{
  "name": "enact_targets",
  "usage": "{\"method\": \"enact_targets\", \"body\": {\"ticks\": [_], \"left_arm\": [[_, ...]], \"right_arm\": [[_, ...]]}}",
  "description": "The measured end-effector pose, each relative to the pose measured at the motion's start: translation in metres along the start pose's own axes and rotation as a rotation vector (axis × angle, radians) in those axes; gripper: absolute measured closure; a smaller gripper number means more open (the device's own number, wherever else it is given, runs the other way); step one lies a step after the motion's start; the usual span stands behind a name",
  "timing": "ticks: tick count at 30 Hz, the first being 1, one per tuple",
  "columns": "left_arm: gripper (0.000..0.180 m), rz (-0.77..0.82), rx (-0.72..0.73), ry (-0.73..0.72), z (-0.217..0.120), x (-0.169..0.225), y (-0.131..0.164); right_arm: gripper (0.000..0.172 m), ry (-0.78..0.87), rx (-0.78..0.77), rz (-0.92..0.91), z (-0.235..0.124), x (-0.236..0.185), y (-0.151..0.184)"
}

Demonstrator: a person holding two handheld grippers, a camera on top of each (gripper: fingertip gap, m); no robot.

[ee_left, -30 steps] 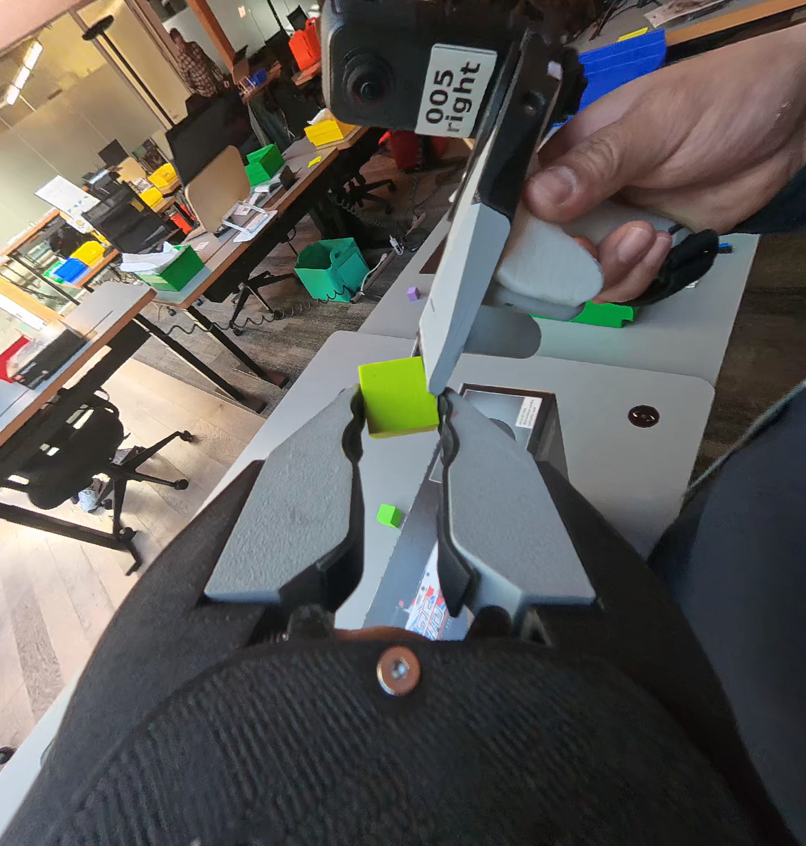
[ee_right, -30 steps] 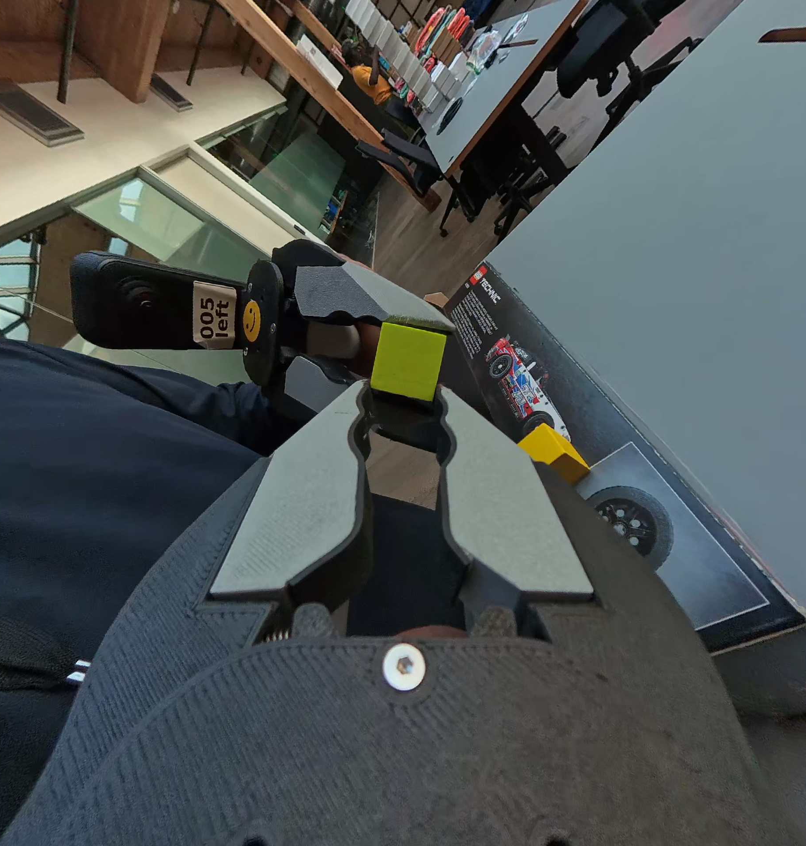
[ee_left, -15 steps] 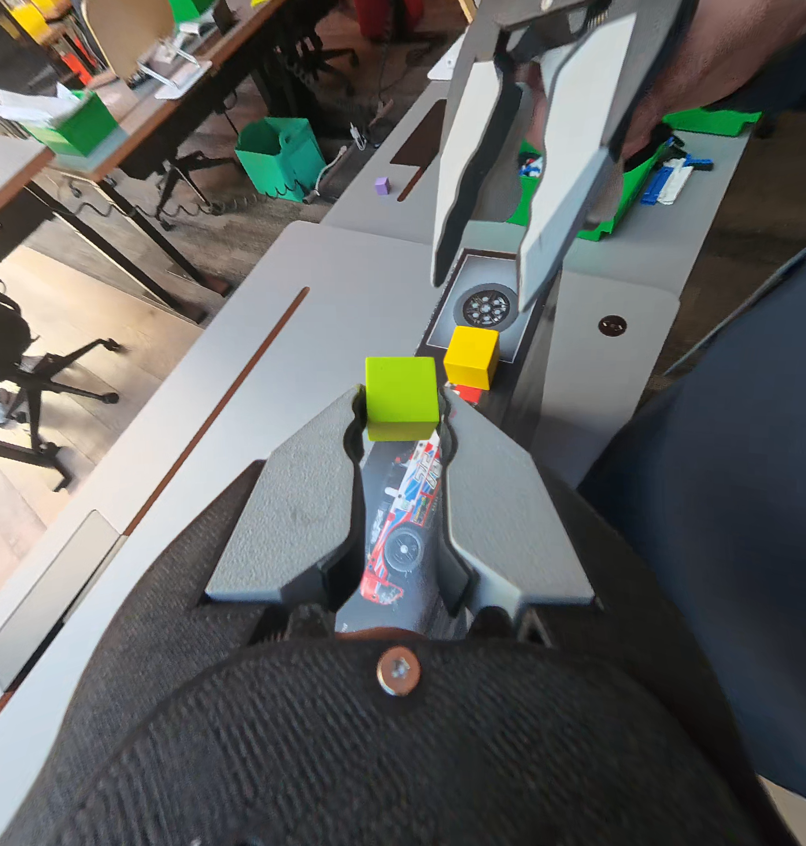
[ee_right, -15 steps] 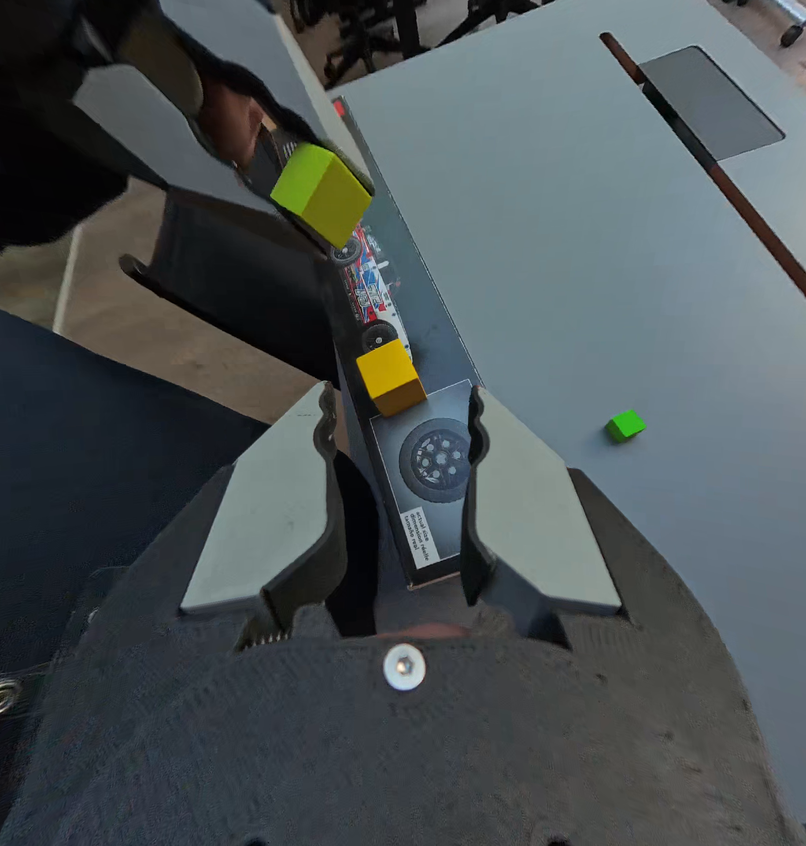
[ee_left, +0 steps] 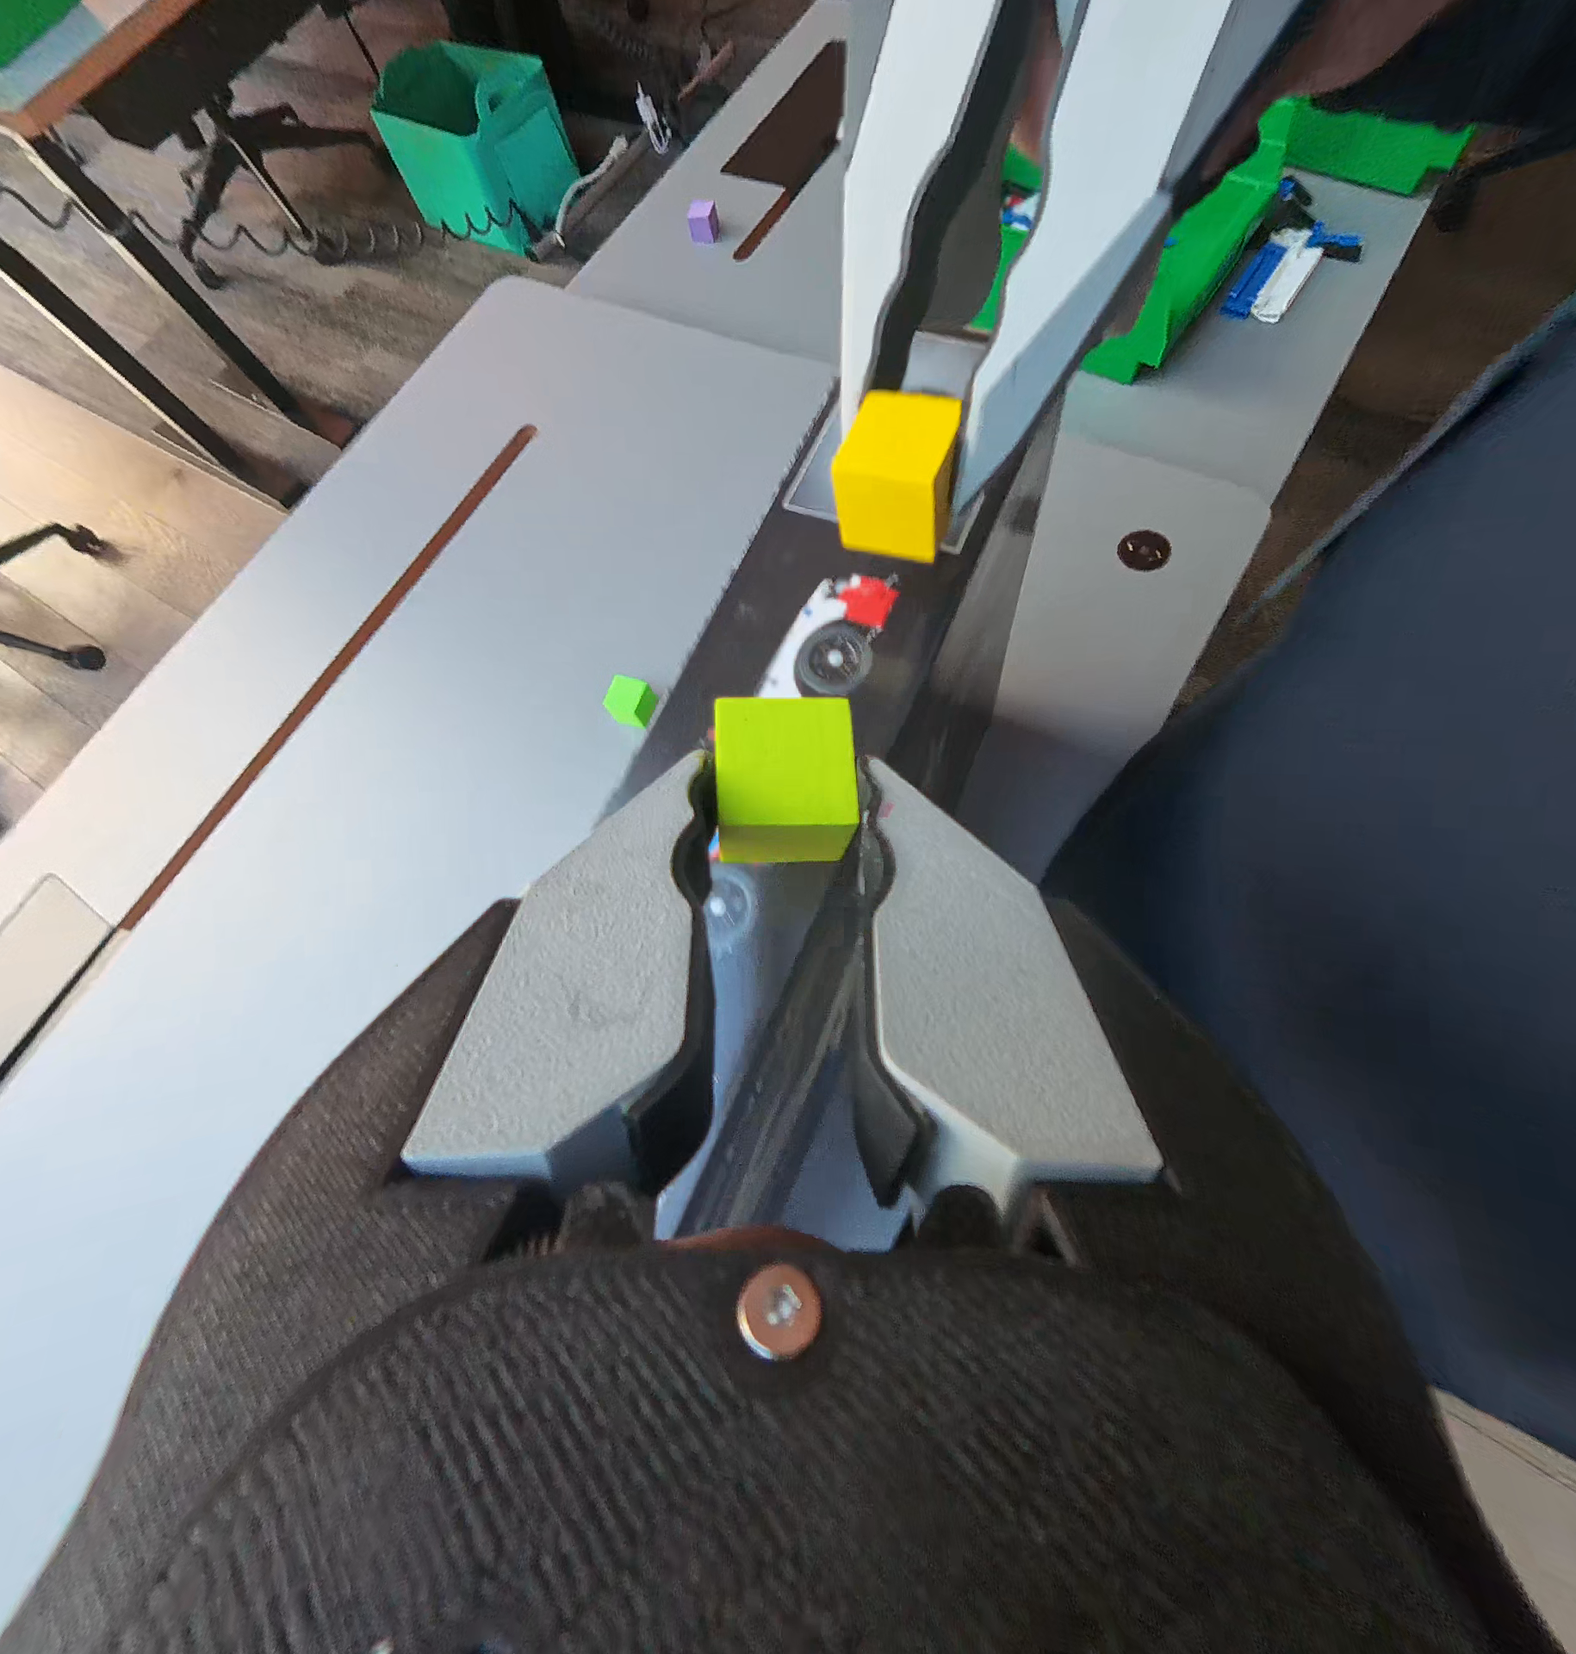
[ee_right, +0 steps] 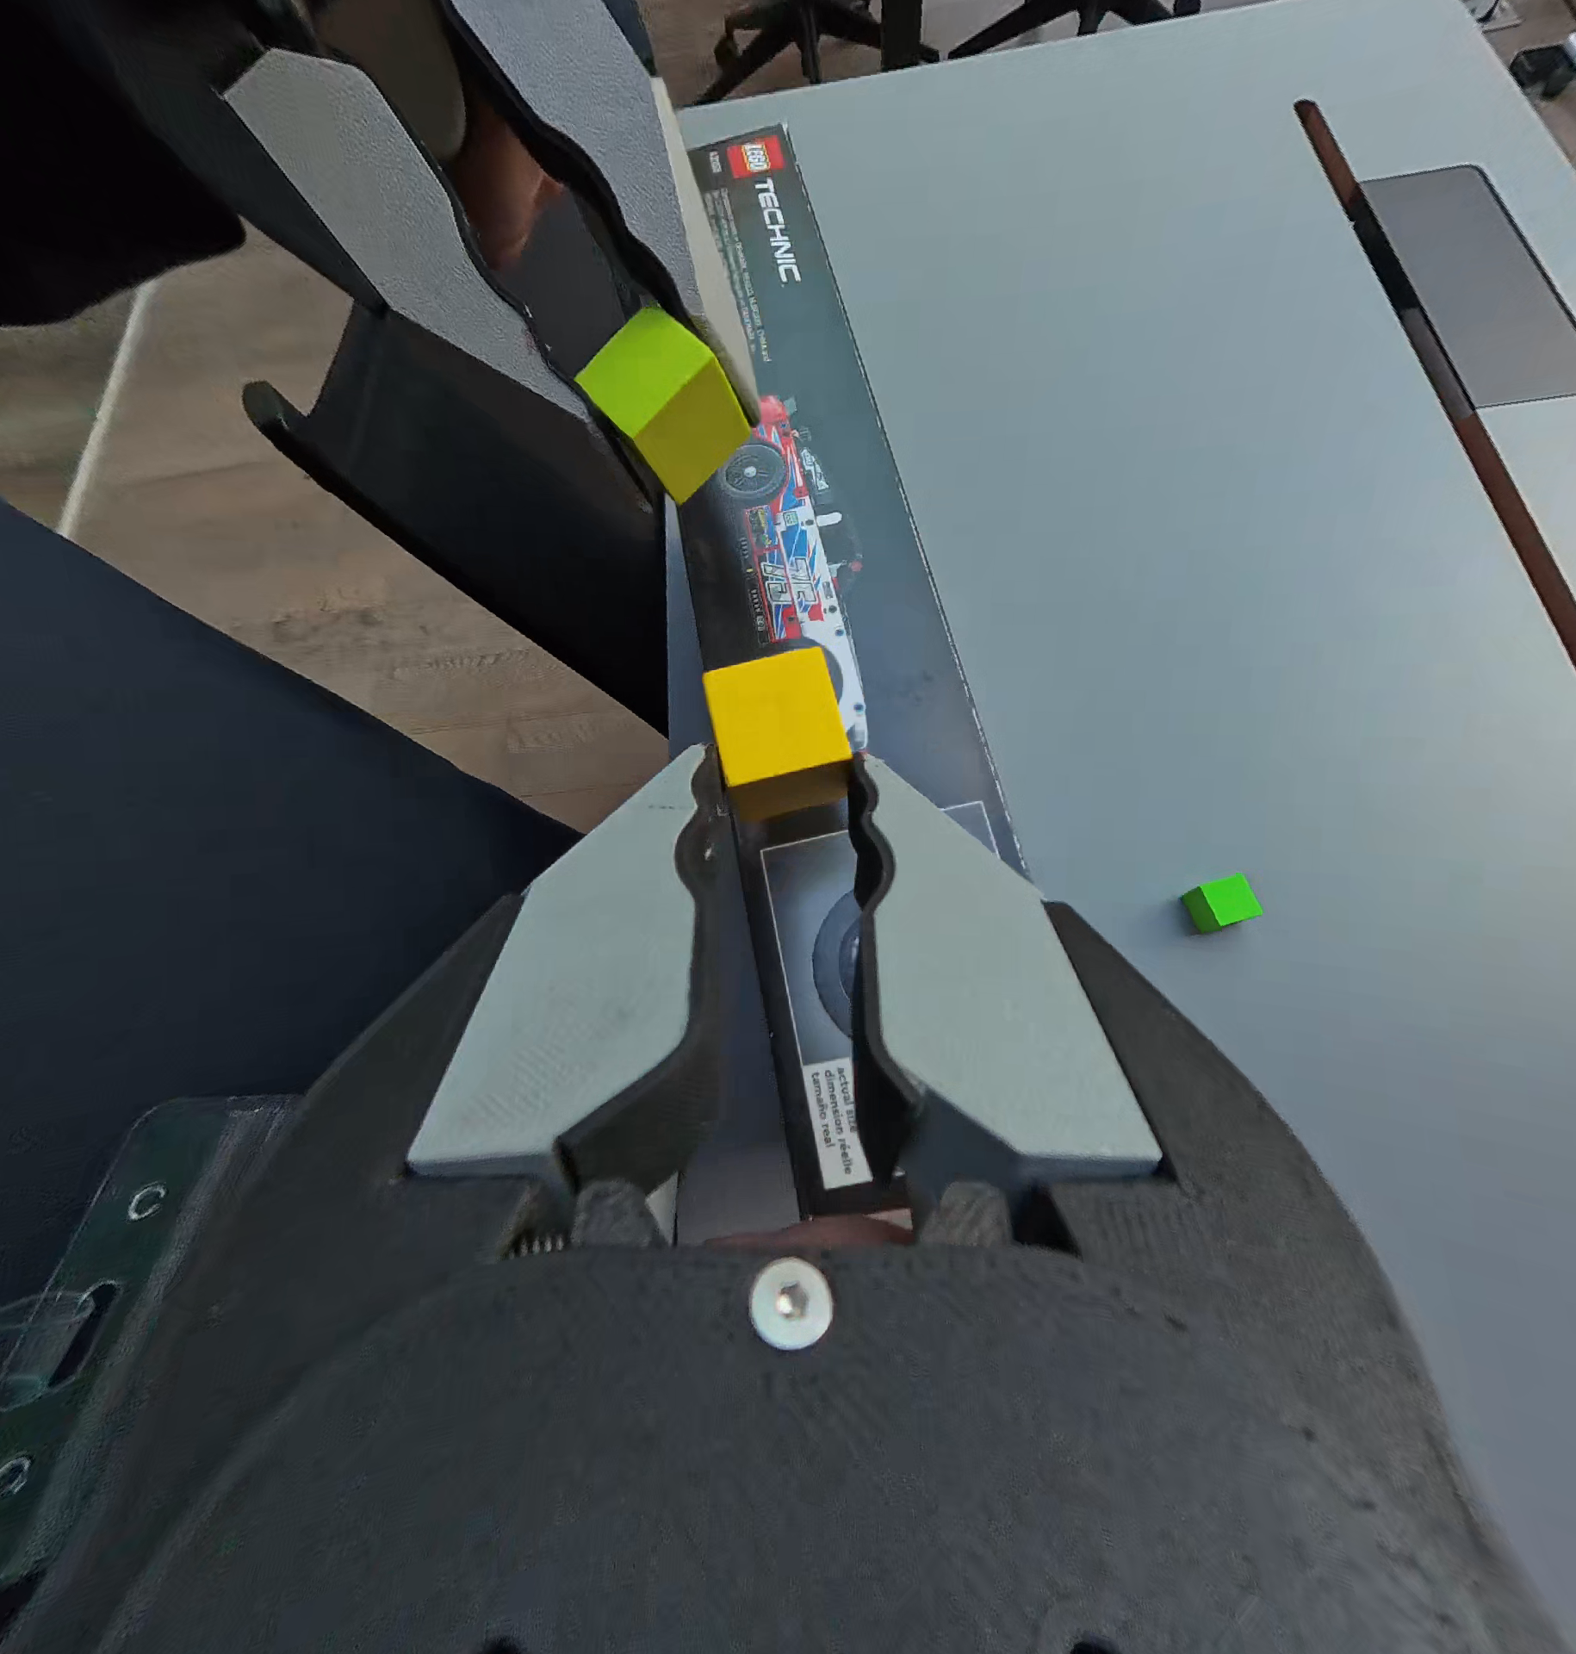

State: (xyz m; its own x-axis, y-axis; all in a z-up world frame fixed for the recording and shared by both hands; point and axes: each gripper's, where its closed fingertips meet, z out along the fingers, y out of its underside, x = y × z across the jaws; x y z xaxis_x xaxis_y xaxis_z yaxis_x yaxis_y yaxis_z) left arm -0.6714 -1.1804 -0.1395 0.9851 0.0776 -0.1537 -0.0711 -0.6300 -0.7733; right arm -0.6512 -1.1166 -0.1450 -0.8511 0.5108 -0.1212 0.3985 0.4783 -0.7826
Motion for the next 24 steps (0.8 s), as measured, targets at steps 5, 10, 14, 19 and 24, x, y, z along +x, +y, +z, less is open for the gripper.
{"method": "enact_targets", "body": {"ticks": [5,10,14,19,24], "left_arm": [[0.152,-0.004,-0.046,0.122,-0.015,0.028,0.025],[0.153,0.025,-0.101,0.133,-0.008,0.036,0.039],[0.153,0.033,-0.125,-0.062,0.0,-0.008,0.035],[0.152,-0.155,-0.063,-0.03,0.018,-0.041,0.033],[0.153,-0.156,-0.094,-0.034,0.024,-0.045,0.029]], "right_arm": [[0.146,-0.029,-0.026,-0.024,-0.004,-0.012,0.012],[0.146,-0.032,-0.026,-0.022,-0.007,-0.014,0.016],[0.146,0.09,0.043,0.032,-0.034,0.021,0.016],[0.146,0.414,0.028,0.226,-0.101,0.12,0.081],[0.146,0.484,-0.12,0.455,-0.105,0.148,0.22]]}}
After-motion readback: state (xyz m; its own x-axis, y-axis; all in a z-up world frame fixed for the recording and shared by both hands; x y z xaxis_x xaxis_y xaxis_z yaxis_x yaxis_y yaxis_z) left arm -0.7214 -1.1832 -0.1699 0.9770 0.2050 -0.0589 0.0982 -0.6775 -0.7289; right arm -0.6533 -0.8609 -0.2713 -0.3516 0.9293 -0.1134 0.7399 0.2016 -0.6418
